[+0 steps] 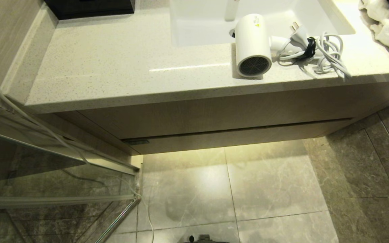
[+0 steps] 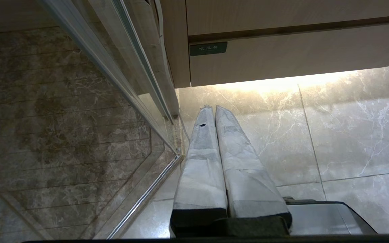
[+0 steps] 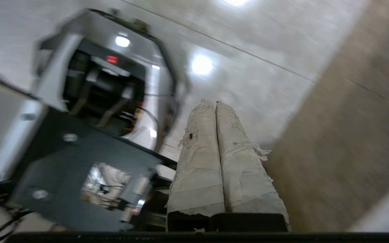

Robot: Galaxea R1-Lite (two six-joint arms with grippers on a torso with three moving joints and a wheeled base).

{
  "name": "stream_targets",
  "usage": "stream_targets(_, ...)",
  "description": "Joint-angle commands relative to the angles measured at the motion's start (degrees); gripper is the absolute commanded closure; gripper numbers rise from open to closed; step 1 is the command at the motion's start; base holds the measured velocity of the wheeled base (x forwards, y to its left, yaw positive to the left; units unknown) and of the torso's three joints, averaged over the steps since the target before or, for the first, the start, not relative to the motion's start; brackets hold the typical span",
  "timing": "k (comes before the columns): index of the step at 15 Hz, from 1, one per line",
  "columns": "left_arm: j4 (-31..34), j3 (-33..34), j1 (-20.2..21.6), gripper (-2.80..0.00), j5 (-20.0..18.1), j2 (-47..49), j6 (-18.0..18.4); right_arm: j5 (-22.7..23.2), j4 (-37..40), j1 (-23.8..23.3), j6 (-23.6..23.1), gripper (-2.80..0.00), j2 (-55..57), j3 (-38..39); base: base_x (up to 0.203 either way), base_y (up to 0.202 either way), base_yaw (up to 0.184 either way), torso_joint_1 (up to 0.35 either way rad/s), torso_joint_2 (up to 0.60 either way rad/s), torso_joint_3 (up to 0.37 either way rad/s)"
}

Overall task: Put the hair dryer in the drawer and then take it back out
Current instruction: Pull open the drawer

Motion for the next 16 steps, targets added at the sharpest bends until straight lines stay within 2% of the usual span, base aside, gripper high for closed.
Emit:
stream_targets(1, -0.01, 0.05, 0.01, 0.00, 0.01, -0.02, 0.00, -8.58, -0.07, -0.09, 0.20, 0.00, -0.40, 0.39, 0.000, 0.000, 0.000, 0.000, 0.00, 0.000)
stream_targets(3, -0.01, 0.00, 0.01, 0.00, 0.01, -0.02, 0.00, -12.42, -1.45, -0.14, 0.49, 0.00, -1.31, 1.43, 0.000, 0.000, 0.000, 0.000, 0.00, 0.000)
stream_targets(7, -0.01, 0.05, 0.01, 0.00, 0.05, -0.02, 0.00, -12.33, -6.45, -0.06, 0.49, 0.00, -1.17, 3.56, 0.000, 0.000, 0.000, 0.000, 0.00, 0.000)
stream_targets(16, -0.01, 0.09, 0.01, 0.00, 0.09, -0.02, 0.00, -12.34, -7.21, -0.05, 0.22, 0.00, -3.55, 6.47, 0.000, 0.000, 0.000, -0.012, 0.04, 0.025)
